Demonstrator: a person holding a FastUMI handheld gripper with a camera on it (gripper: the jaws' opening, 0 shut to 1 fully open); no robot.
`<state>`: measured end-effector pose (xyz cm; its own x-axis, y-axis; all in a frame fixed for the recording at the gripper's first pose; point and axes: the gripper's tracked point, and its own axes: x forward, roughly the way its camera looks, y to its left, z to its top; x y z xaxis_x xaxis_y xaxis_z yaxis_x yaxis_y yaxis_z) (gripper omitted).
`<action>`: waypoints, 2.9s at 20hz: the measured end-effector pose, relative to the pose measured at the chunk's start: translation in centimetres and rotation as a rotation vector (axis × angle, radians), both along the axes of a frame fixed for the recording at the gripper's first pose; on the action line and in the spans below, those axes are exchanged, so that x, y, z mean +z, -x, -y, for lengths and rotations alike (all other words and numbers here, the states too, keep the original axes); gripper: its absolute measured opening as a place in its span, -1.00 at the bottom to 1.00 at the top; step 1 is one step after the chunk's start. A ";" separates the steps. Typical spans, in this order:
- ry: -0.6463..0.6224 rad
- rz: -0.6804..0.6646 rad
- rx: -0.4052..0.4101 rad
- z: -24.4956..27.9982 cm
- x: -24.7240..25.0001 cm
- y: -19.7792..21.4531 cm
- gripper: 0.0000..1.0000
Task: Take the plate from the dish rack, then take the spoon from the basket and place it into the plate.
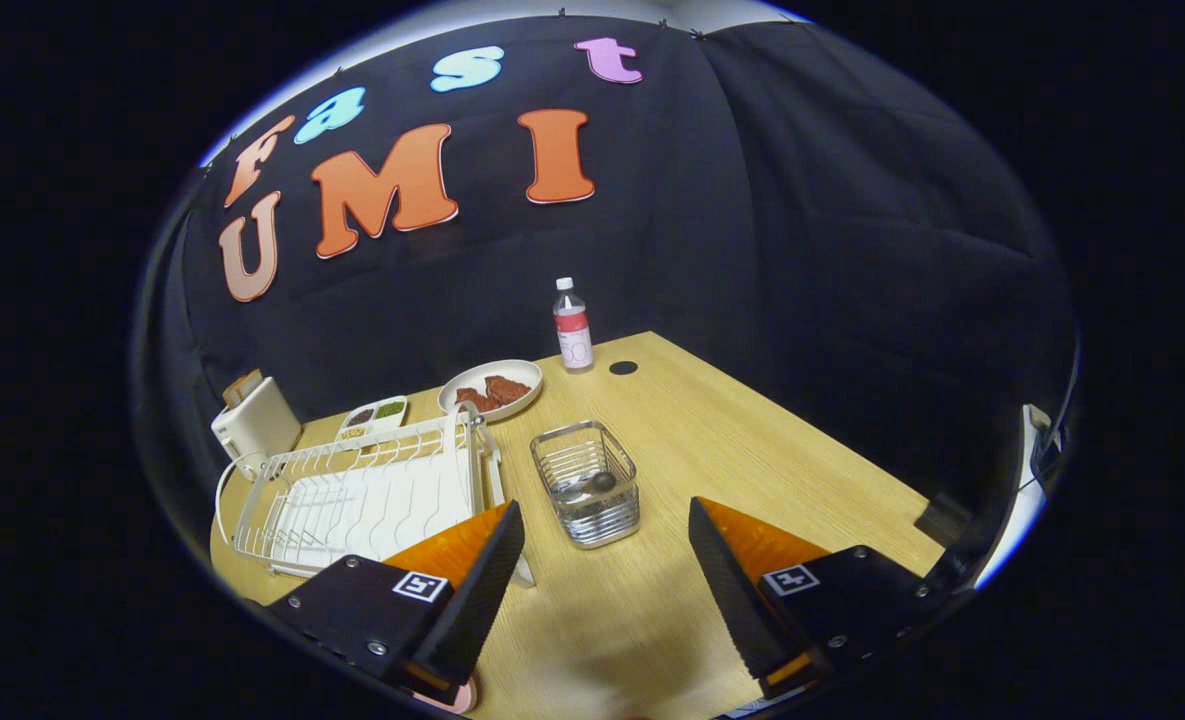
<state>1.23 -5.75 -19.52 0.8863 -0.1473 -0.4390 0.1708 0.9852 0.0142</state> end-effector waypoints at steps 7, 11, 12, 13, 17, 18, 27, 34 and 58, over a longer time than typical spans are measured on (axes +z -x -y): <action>0.019 0.003 0.101 -0.3 -1.3 -3.6 0.95; 0.004 -0.009 0.120 -0.3 -2.6 -4.6 0.48; -0.005 -0.020 0.124 -0.4 -3.0 -4.7 0.26; -0.011 -0.024 0.128 -0.5 -3.3 -4.7 0.13; -0.008 -0.011 0.143 -0.6 -3.3 -4.9 -0.61; -0.006 -0.004 0.148 -0.8 -3.3 -4.9 -0.73; 0.058 0.044 0.149 -0.5 0.6 -3.9 -0.89; 0.060 0.106 0.117 -1.0 5.6 -0.3 -0.88; -0.108 -0.022 0.375 -19.8 -1.2 14.0 -0.88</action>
<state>-12.78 14.03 -20.75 0.8600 0.2332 -0.4539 -0.1993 0.9723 0.1219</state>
